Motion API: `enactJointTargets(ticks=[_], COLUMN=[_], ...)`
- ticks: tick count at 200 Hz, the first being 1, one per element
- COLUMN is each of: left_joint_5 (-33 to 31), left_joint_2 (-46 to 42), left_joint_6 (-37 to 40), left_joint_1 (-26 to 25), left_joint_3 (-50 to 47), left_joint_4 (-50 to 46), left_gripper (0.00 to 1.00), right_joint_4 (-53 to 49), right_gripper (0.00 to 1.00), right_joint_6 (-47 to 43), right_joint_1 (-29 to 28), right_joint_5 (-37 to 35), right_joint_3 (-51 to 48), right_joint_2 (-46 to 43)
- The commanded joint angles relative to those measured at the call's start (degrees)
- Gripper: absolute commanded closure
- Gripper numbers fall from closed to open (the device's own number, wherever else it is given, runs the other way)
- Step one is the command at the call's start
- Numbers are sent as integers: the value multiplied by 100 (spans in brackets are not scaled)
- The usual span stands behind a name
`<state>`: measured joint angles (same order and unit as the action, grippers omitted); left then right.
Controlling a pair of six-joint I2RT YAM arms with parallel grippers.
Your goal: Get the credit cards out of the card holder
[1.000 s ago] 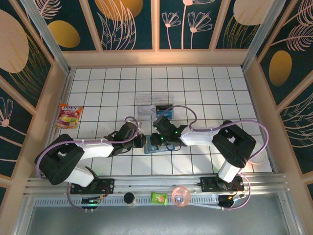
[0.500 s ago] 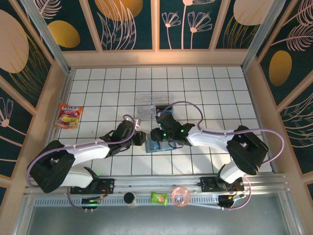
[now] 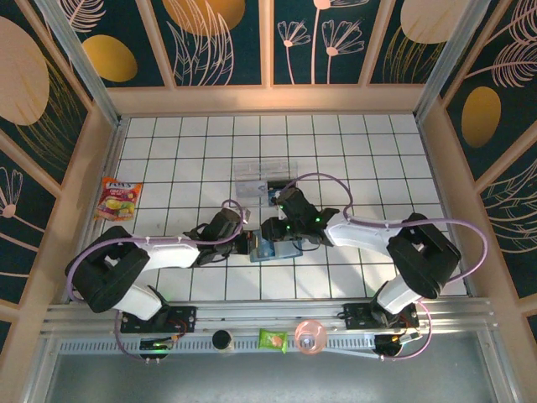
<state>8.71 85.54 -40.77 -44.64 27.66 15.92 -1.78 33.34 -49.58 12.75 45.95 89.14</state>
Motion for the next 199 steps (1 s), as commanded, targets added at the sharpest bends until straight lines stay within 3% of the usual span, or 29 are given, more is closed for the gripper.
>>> enactJointTargets(ticks=[1, 73, 199], left_joint_5=[-238, -210, -231], left_joint_2=[-102, -30, 281], left_joint_6=[-106, -97, 83], left_joint_1=[4, -1, 8], left_joint_3=[-50, -111, -147], left_joint_4=[-63, -110, -318], left_gripper=[100, 100, 100], right_joint_4=[125, -13, -184], right_gripper=[70, 71, 71], right_joint_6=[4, 133, 147], right_joint_1=[10, 78, 168], right_joint_5=[210, 59, -100], right_joint_3=[-95, -101, -207], right_joint_2=[199, 621, 226])
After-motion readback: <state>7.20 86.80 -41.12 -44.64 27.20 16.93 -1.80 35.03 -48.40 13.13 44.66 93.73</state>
